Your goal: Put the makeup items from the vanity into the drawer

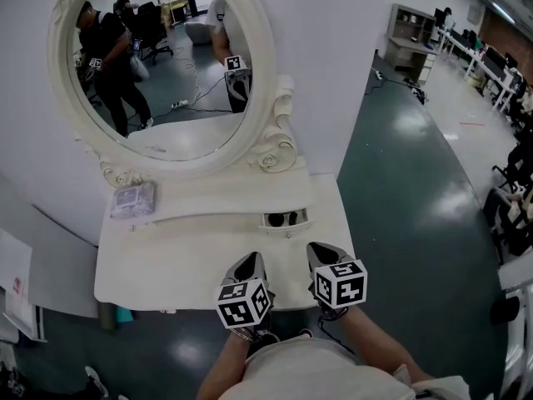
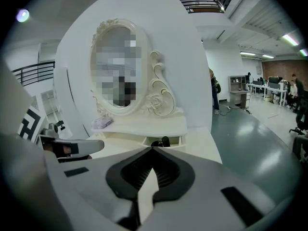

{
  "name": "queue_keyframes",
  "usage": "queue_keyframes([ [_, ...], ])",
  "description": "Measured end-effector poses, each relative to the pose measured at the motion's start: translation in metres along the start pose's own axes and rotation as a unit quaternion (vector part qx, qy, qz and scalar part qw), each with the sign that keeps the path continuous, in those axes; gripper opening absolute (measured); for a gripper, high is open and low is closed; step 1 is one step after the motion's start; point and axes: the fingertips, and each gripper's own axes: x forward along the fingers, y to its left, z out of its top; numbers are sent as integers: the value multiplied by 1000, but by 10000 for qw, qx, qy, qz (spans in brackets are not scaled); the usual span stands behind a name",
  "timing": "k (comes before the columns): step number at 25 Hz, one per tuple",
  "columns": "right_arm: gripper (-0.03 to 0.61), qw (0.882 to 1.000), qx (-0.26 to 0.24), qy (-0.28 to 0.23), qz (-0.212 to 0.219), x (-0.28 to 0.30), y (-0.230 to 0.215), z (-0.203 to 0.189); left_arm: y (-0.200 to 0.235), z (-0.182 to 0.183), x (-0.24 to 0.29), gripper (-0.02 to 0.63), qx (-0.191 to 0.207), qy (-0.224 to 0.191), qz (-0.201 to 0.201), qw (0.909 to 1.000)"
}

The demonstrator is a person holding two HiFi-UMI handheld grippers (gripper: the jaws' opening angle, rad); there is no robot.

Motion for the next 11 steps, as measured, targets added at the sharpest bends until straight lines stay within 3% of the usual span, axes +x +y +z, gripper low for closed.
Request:
queue_keyframes([
  [11, 17, 10000, -18, -55, 10, 1, 3, 1, 10, -2, -9, 6, -37, -40, 141, 9999],
])
